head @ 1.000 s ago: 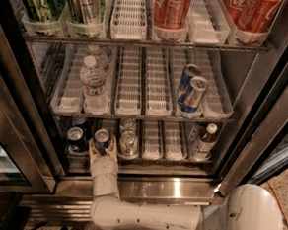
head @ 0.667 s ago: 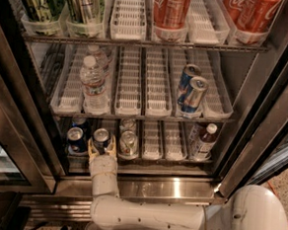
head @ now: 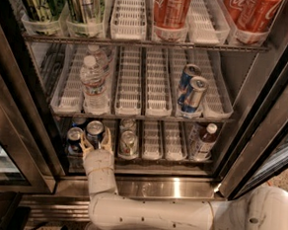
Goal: Pick pepsi can from bottom shelf of fridge
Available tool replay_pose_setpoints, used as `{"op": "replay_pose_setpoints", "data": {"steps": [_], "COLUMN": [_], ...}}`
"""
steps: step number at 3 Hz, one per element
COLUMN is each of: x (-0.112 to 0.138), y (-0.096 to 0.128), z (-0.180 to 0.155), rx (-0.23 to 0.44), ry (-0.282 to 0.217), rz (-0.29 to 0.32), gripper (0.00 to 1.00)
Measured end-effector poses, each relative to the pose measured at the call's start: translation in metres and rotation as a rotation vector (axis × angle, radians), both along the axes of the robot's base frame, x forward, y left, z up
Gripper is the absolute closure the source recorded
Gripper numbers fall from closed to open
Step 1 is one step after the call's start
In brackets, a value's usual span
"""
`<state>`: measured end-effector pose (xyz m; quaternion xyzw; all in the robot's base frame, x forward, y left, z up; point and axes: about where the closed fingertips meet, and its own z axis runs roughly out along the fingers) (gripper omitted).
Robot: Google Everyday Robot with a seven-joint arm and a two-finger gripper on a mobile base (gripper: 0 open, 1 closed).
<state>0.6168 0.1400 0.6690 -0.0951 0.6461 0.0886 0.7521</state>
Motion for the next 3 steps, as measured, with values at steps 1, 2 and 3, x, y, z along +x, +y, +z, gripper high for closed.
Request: {"op": "replay_pose_setpoints", "data": {"steps": [1, 2, 3], "x": [-0.013, -0.031, -0.048], "y": [-0.01, -0.035, -0.062], "z": [0.018, 0.018, 0.015], "rx": [-0.013, -0.055, -0.095], "ry": [0.033, 0.105, 0.172], "rz": [0.012, -0.002, -0.015], "gripper": [1.0, 1.0, 1.0]}}
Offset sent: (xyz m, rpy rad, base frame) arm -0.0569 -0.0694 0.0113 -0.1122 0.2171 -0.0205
